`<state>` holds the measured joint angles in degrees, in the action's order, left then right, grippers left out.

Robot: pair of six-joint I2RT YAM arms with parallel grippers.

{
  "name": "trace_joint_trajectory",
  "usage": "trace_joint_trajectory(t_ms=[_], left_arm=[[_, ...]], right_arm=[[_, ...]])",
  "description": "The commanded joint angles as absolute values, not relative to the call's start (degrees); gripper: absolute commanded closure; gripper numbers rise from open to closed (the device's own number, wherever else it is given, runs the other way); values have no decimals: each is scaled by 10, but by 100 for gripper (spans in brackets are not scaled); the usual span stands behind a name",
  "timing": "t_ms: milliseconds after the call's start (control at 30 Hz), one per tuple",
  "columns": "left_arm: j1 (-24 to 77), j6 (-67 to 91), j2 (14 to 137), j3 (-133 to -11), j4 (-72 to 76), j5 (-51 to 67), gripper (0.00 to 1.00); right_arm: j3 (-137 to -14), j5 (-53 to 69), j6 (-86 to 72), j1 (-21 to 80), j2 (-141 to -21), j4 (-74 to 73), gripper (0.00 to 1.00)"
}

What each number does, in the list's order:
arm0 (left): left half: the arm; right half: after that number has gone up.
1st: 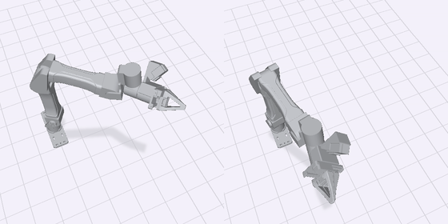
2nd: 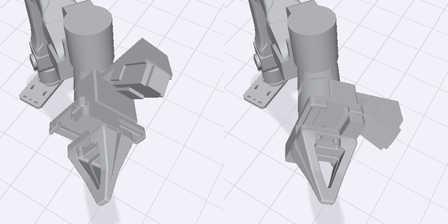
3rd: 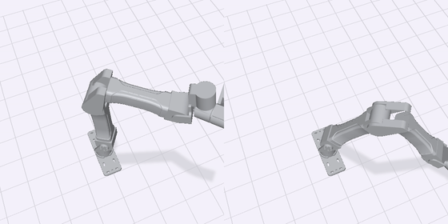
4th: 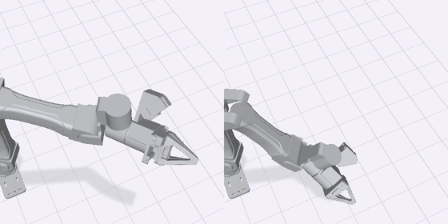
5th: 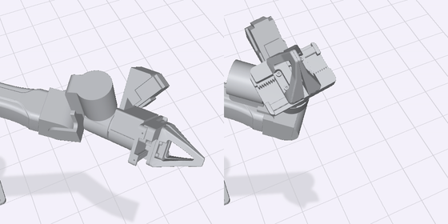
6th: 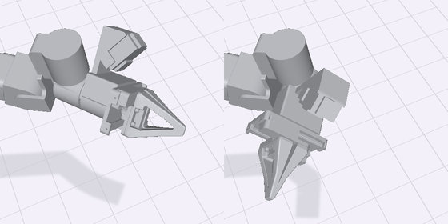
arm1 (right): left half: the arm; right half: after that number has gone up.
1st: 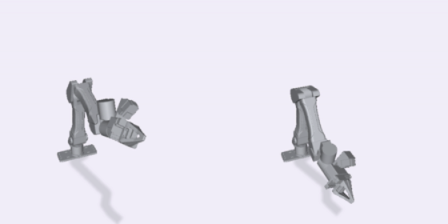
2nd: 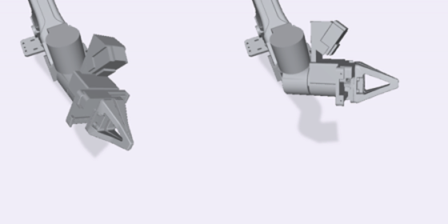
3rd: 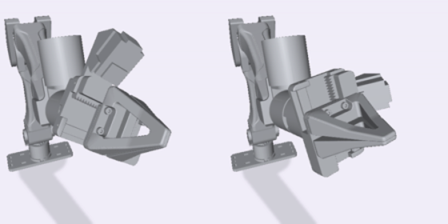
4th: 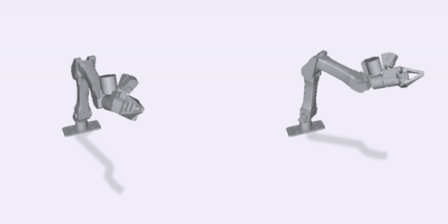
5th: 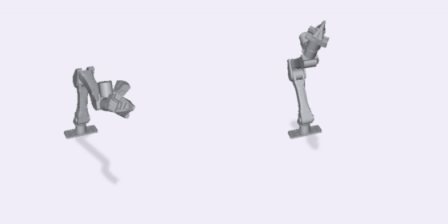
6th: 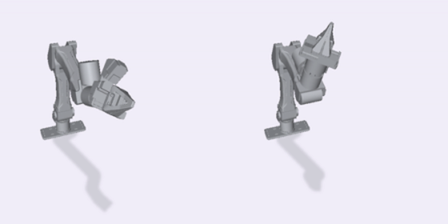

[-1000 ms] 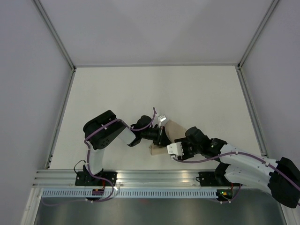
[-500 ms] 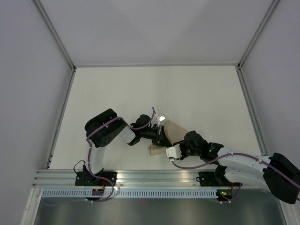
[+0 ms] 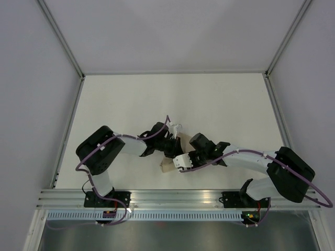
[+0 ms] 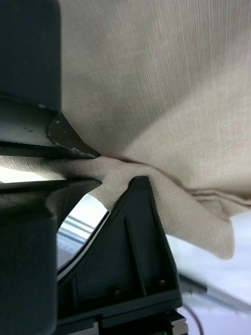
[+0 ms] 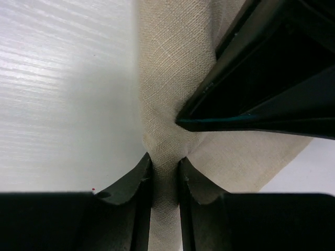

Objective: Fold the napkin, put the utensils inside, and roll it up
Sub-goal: Roll the napkin with the utensil

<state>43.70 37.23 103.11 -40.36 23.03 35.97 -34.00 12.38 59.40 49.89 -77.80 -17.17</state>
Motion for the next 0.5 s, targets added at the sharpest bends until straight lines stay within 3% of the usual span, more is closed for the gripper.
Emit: trace_joint_trajectory(t_ms=[0,267,467], left_arm=[[409,286,973,-460,120,236,76],[344,250,879,-526,58,101,66],[326,193,760,-541,48,-67,67]], right_arm=[[-347,169,588,494,-829,-350,84],[-418,211,598,439,-910,-431,84],[-529,279,670,362,-1025,-562,84]])
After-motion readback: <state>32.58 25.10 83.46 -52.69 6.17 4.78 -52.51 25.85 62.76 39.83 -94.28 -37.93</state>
